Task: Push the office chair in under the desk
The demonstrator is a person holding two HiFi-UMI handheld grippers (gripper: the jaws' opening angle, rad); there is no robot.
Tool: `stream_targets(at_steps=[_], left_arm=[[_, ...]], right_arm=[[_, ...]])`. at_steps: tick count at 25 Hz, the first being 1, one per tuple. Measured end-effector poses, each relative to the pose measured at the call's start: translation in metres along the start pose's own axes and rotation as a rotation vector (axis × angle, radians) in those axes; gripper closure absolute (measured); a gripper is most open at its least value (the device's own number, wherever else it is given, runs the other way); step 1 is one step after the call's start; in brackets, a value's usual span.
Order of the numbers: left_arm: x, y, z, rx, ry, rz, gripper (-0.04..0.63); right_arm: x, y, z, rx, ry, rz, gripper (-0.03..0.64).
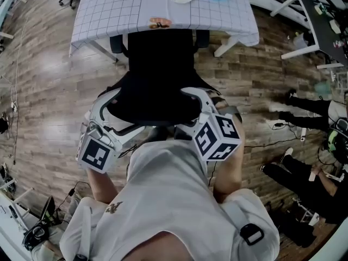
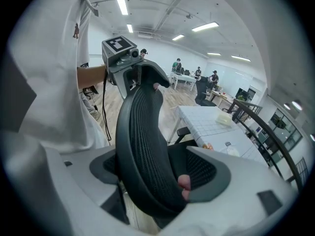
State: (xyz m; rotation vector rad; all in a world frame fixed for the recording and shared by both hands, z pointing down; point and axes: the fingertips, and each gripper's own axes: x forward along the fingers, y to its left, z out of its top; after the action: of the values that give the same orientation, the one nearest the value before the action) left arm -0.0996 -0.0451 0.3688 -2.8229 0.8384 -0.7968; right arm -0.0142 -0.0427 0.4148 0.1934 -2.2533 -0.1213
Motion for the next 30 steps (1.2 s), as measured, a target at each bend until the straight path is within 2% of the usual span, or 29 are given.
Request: stream_targets(at_steps=[16,24,30], left_arm=[[-0.003,0.033,-0.010,0.048,-0.014,-0.044,0.138],[0.004,0.041,-0.005,0.037,-0.049,-0.053,0.135],[0.006,0.050,-0.006,0.018,-0.022,-0.044,0.133]], right_arm=[[0.018,-0.020,0.018,0.028,0.020,-0.053,0.256],[0.018,-0.033,0.019,0.030,0.013,-0.047,0.256],[0.018,-0.041,0.021,0.023,-0.007,-0.040,0.255]])
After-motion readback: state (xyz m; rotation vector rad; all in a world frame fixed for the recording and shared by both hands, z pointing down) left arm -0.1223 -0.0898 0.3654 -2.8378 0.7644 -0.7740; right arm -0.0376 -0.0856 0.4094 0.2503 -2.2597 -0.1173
